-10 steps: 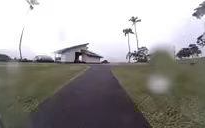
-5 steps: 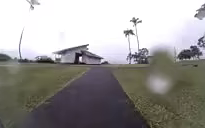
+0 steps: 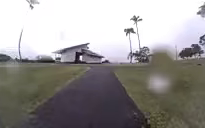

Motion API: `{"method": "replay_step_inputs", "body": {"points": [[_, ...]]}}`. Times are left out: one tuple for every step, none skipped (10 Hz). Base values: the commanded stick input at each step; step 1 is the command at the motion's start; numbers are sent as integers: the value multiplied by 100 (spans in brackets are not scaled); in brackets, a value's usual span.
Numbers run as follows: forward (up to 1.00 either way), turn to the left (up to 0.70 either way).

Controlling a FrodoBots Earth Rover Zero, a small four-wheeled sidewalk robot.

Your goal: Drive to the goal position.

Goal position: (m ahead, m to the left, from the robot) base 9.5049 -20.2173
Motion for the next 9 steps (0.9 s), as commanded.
{"method": "replay_step_inputs", "body": {"points": [[85,0],[85,0],[85,0],[85,0],[85,0],[85,0],[85,0],[85,0],[85,0]]}}
